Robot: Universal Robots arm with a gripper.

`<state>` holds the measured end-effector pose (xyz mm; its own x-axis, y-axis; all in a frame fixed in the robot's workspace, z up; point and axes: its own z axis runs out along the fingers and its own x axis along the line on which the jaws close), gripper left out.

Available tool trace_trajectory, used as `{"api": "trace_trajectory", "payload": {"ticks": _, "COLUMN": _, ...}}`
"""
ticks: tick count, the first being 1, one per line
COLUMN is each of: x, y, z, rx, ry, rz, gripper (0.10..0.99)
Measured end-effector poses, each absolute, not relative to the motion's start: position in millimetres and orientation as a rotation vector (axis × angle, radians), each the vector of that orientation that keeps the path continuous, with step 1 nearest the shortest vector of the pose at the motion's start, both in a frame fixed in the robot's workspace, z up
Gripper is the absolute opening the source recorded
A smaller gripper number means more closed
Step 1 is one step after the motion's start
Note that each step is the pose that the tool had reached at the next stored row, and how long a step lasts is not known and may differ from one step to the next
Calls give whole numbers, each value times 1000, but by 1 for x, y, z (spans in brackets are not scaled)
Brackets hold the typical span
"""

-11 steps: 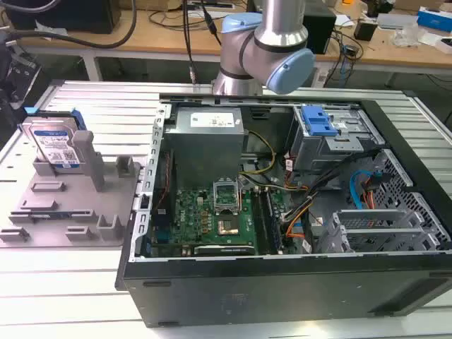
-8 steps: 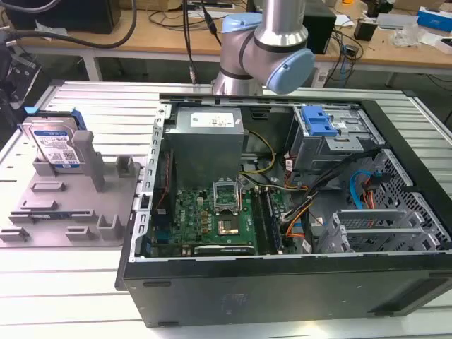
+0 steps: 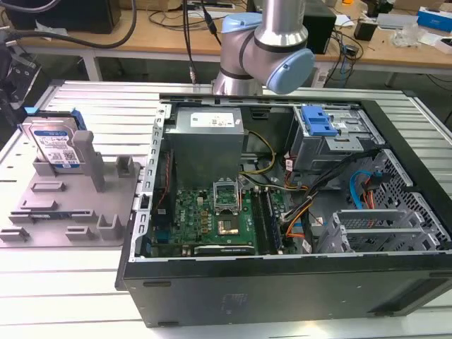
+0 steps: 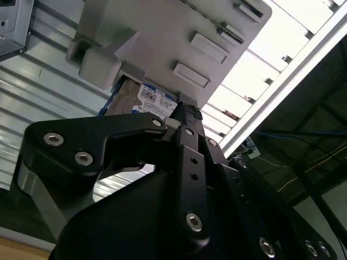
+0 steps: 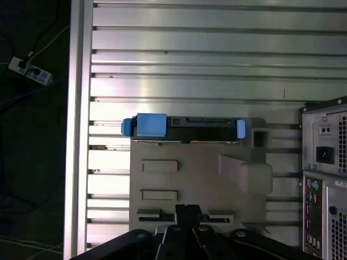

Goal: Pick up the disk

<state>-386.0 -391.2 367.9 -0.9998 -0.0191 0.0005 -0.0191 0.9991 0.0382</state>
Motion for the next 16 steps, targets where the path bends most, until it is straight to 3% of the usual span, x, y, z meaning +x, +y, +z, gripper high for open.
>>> {"api": "trace_trajectory", "payload": {"ticks": 16, "x": -386, "y": -391, "z": 368, "rx": 537, "ry": -3088, "rz": -58, "gripper": 106}}
